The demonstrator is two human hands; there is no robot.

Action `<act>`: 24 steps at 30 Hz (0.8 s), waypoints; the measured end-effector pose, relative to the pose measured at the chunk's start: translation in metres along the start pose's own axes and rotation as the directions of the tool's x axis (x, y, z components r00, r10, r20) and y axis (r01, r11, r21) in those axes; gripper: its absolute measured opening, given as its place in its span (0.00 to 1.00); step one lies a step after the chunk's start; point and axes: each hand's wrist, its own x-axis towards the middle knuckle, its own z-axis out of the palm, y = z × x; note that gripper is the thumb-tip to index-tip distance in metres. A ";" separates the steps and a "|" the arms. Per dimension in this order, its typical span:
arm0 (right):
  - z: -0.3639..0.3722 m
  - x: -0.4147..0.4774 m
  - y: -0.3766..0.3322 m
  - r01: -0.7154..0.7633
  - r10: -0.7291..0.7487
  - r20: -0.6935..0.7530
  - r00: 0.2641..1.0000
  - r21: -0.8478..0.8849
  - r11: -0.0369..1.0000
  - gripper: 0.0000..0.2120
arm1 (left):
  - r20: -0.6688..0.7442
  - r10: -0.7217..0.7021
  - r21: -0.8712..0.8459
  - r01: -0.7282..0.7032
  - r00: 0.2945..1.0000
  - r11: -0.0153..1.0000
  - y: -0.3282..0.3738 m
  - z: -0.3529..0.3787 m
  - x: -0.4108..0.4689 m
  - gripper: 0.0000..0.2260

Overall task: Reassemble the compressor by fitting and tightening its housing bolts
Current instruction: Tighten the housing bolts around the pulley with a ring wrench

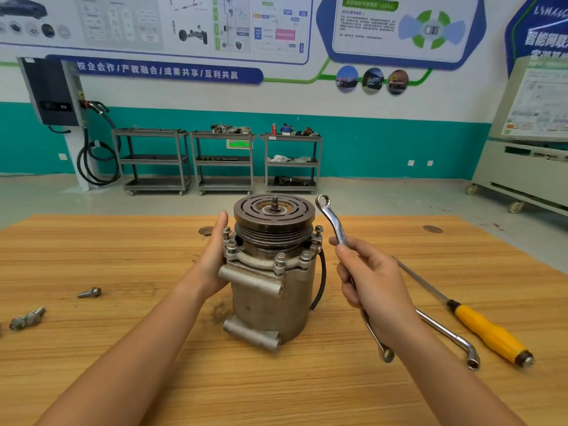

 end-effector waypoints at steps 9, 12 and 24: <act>-0.003 -0.003 0.000 0.117 -0.118 0.002 0.993 -0.123 0.985 0.19 | -0.116 0.094 -0.089 -0.105 0.989 0.991 -0.007 0.005 -0.006 0.26; -0.005 -0.003 0.000 0.113 -0.117 -0.019 0.993 -0.153 0.982 0.13 | -0.157 0.149 0.038 -0.145 0.976 0.989 -0.011 -0.003 -0.026 0.29; -0.011 0.026 -0.029 0.087 -0.045 -0.178 0.983 0.231 0.969 0.22 | 0.068 0.273 0.515 -0.268 0.960 0.814 -0.015 -0.024 -0.075 0.54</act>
